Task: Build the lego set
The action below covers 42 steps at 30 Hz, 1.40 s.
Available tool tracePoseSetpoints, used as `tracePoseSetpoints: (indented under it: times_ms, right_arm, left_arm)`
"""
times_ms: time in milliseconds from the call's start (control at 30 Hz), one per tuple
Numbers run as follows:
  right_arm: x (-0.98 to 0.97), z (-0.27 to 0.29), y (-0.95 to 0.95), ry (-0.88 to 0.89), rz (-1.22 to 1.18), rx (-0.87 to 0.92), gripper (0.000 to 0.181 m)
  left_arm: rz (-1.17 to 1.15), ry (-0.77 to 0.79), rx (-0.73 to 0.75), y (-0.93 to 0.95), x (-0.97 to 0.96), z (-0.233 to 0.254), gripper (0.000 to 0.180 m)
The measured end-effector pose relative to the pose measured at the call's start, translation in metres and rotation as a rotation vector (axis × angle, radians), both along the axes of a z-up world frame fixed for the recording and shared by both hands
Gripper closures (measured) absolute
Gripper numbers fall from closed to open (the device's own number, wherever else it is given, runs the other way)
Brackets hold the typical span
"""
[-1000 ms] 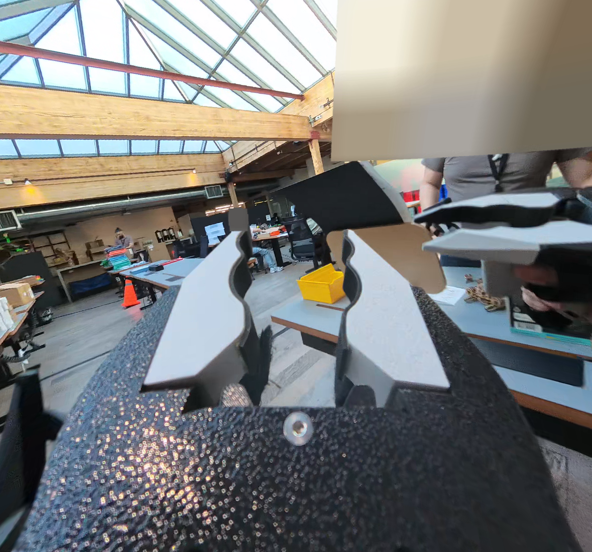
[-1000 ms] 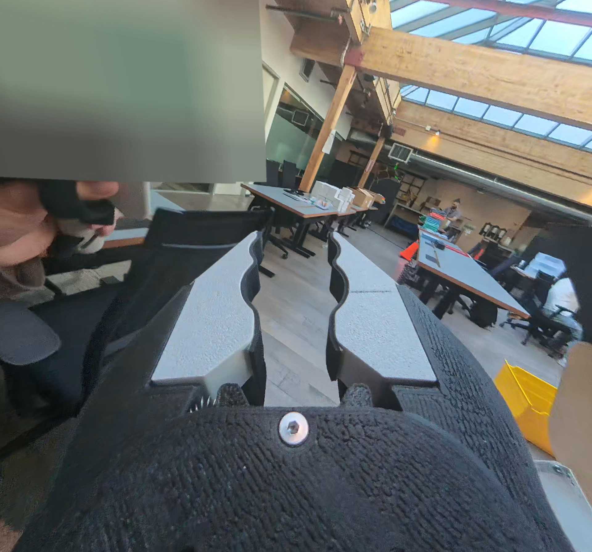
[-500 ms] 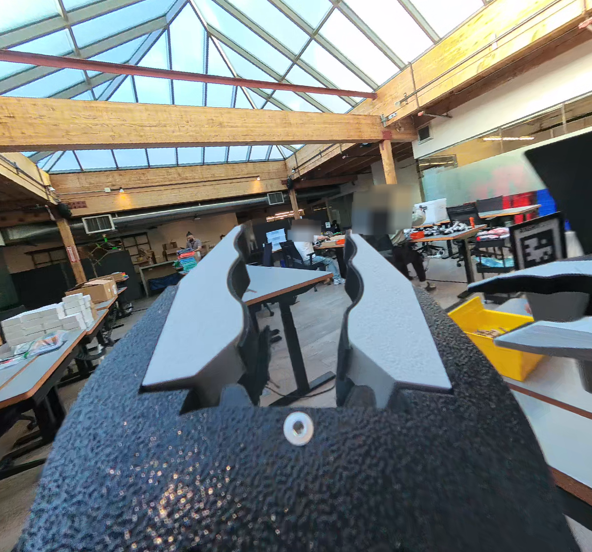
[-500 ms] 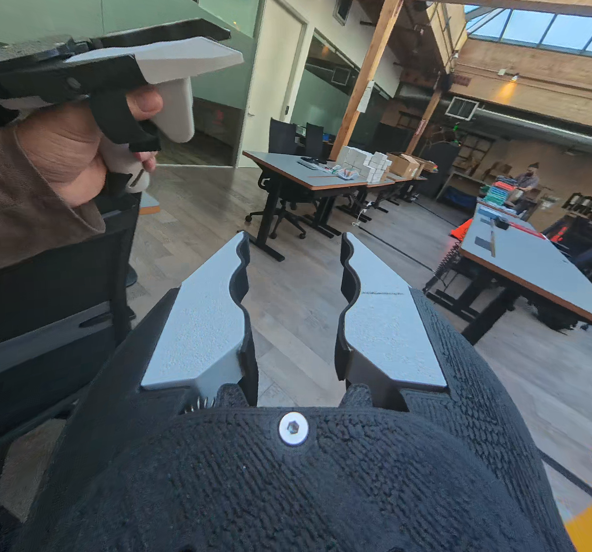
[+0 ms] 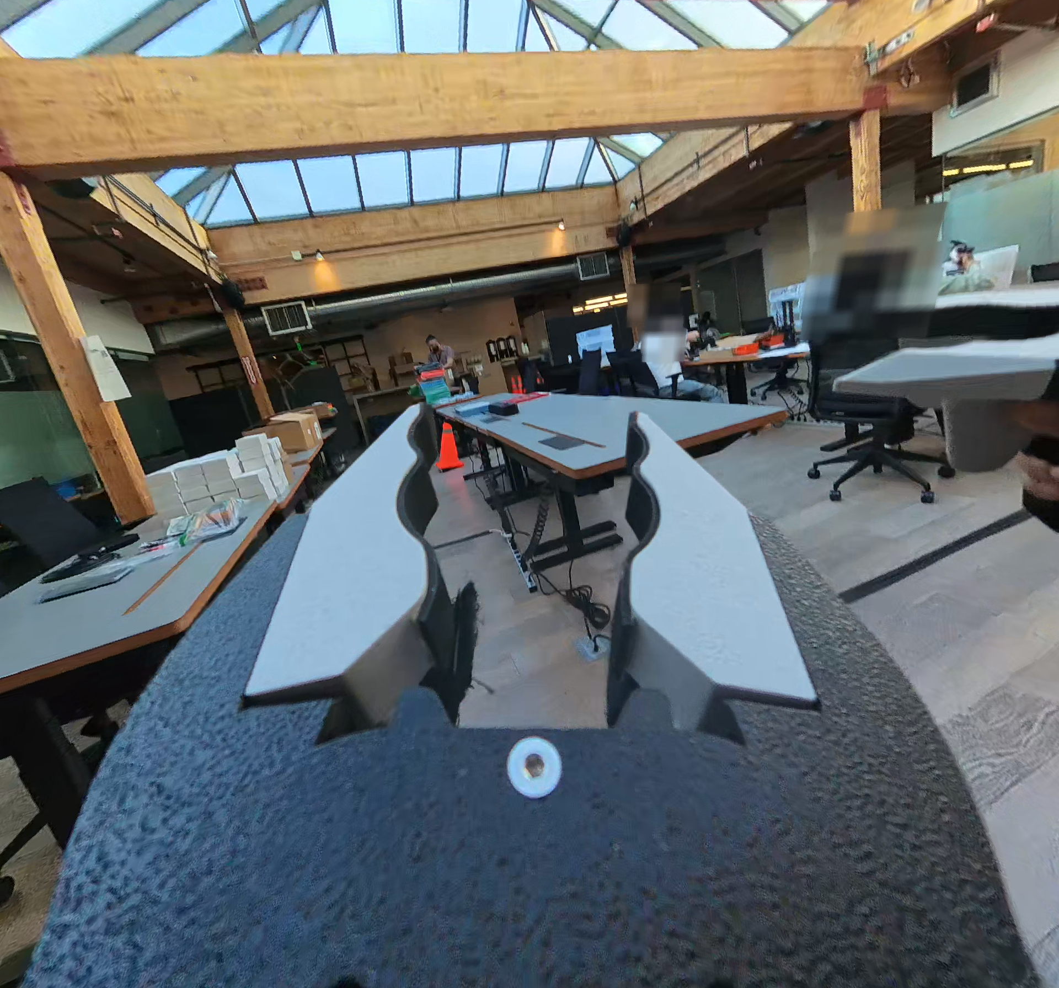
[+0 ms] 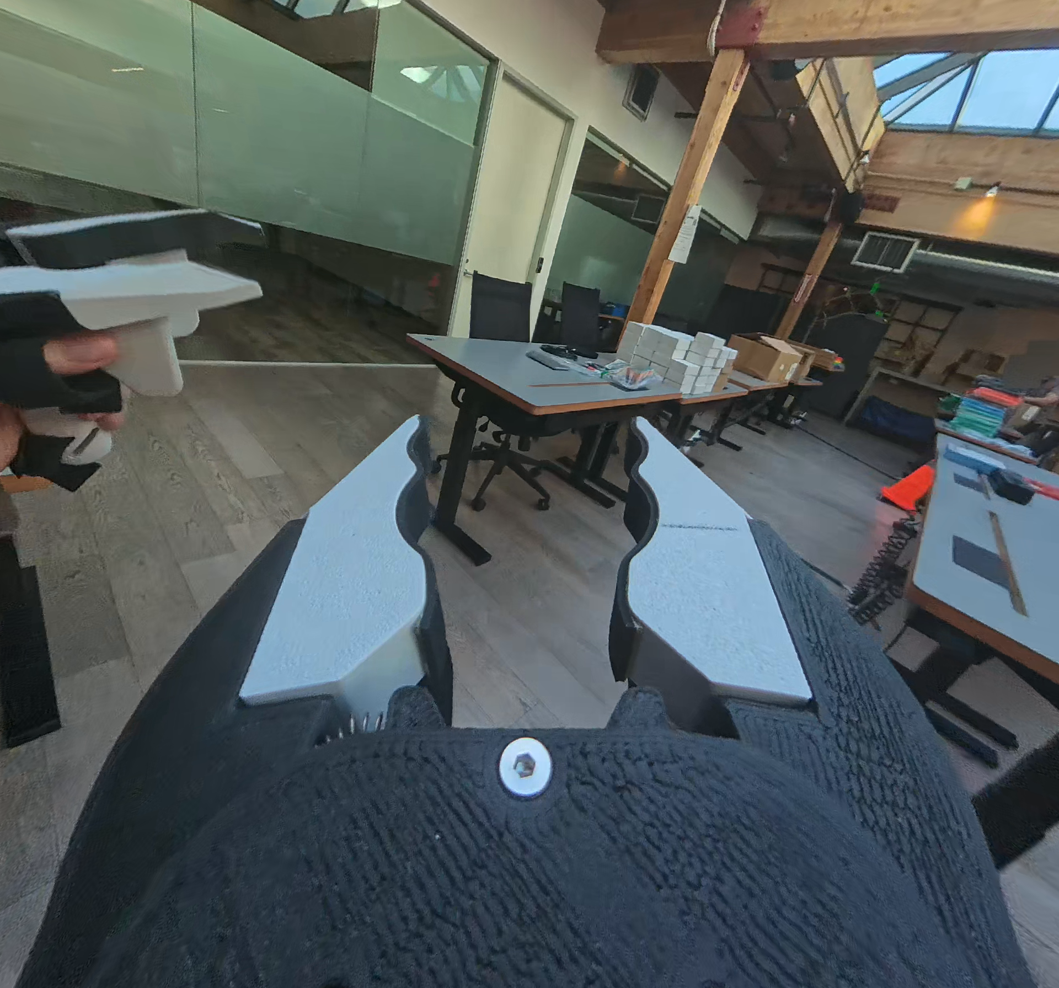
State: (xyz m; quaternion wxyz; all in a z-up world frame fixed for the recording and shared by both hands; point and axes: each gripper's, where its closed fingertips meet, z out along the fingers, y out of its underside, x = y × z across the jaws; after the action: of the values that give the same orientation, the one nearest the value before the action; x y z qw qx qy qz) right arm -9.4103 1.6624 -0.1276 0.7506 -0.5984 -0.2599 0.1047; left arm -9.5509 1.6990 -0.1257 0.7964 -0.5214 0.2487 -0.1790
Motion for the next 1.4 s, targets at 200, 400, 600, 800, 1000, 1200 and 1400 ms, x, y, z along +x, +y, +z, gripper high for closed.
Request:
tracePoseSetpoints:
  times_ms: [200,400,600,800,1000,1200,1400]
  right_arm:
    - [0.070,0.010,0.168,0.030,-0.065,-0.030,0.108]
    - [0.146,-0.023,0.340,0.004,-0.133,-0.099,0.093]
    - [0.199,-0.020,0.545,0.029,-0.038,-0.056,0.088]
    - [0.208,-0.013,0.747,0.073,0.106,-0.103,0.082]
    - [0.153,-0.037,0.936,0.107,0.269,-0.109,0.079]
    - [0.154,-0.038,1.132,0.108,0.164,0.026,0.081]
    - [0.156,-0.025,1.308,0.111,0.162,-0.011,0.081]
  left_arm:
    - [-0.040,0.052,-0.111,0.177,0.047,-0.022,0.110]
    - [-0.006,0.030,-0.100,0.360,0.099,-0.034,0.089]
    - [0.111,-0.033,-0.152,0.558,0.131,-0.042,0.068]
    - [0.288,0.116,-0.155,0.733,0.106,-0.027,0.077]
    - [0.520,0.048,-0.272,0.871,-0.001,-0.064,0.080]
    - [0.706,0.288,-0.135,1.040,-0.062,-0.069,0.100]
    - [0.491,0.348,-0.131,1.246,-0.011,-0.047,0.094]
